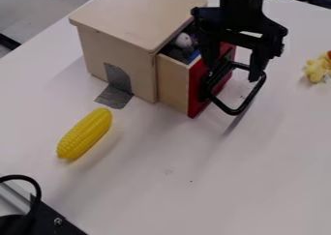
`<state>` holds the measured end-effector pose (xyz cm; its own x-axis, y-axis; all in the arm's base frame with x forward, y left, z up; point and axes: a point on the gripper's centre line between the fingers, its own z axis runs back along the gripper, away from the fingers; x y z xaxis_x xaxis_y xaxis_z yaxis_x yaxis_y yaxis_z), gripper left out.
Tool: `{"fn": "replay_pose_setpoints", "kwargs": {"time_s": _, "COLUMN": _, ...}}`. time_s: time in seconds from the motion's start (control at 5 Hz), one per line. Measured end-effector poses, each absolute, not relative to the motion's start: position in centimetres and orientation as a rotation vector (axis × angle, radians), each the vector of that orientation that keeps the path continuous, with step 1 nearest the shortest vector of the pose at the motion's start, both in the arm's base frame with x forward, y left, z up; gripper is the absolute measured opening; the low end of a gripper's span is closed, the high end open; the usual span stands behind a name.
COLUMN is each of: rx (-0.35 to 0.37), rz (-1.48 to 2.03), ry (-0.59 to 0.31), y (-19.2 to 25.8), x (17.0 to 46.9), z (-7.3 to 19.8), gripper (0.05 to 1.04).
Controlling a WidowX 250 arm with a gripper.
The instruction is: Closed the drawer
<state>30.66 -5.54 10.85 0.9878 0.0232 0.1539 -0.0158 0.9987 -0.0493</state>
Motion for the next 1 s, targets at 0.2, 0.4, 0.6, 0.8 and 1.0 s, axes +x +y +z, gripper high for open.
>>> {"fn": "replay_pose_setpoints", "kwargs": {"time_s": 0.2, "rx": -0.042, "rz": 0.023, "ry": -0.123, "y": -5.5, "x": 30.4, "z": 9.9, "gripper": 0.995}}
{"fn": "replay_pose_setpoints", "kwargs": {"time_s": 0.4, "rx": -0.028, "rz": -0.005, "ry": -0.079, "y": -6.5, "x": 31.2, "z": 7.7, "gripper": 0.995}}
{"fn": "replay_pose_setpoints", "kwargs": {"time_s": 0.6, "rx": -0.017, "rz": -0.026, "ry": -0.065, "y": -7.5, "x": 32.4, "z": 6.7, "gripper": 0.995}}
{"fn": "replay_pose_setpoints", "kwargs": {"time_s": 0.8, "rx": -0.008, "rz": -0.042, "ry": -0.053, "y": -8.4, "x": 33.8, "z": 4.9, "gripper": 0.995}}
{"fn": "replay_pose_setpoints", "kwargs": {"time_s": 1.0, "rx": 0.012, "rz": -0.056, "ry": -0.004, "y": -8.6, "x": 34.5, "z": 2.7, "gripper": 0.995}}
